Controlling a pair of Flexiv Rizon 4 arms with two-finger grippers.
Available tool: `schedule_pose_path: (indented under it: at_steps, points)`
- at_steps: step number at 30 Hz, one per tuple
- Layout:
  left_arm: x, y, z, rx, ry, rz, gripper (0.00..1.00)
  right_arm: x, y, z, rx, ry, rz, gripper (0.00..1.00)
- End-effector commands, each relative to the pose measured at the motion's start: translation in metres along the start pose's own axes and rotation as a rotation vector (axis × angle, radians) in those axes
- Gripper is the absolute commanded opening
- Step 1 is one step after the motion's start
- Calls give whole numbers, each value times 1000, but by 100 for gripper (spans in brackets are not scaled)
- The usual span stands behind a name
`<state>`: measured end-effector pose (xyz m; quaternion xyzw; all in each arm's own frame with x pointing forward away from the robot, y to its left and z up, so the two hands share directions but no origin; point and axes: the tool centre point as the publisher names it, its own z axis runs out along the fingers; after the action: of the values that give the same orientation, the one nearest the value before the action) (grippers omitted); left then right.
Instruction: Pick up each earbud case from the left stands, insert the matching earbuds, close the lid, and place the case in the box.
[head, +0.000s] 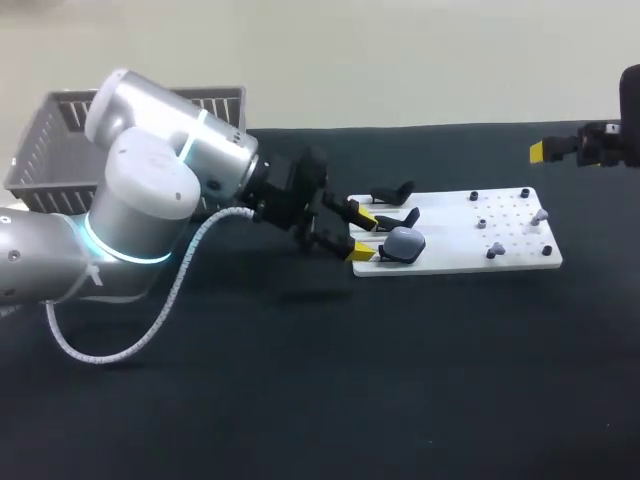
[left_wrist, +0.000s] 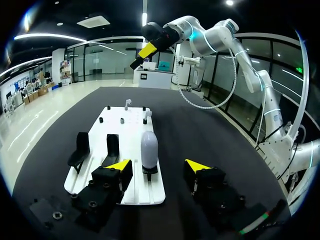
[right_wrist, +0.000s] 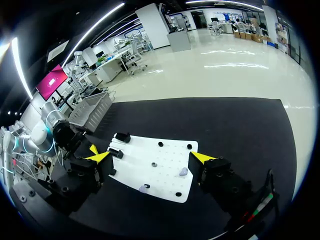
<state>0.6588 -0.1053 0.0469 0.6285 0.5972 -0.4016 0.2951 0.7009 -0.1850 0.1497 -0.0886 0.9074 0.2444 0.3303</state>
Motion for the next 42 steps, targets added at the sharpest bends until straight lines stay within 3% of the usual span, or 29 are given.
schedule_pose_path:
  at_steps: [1, 6, 18, 36, 42]
  points:
    - [0, 5, 5, 8, 16, 1, 70, 0, 0, 0, 0, 0, -1, 100]
    - [2, 6, 8, 3, 31, 4, 60, 0, 0, 0, 0, 0, -1, 100]
    - [6, 6, 17, 10, 37, 5, 64, 0, 0, 0, 0, 0, -1, 100]
    - [4, 14, 26, 10, 34, 26, 53, 0, 0, 0, 0, 0, -1, 100]
    - [4, 17, 29, 17, 38, 28, 55, 0, 0, 0, 0, 0, -1, 100]
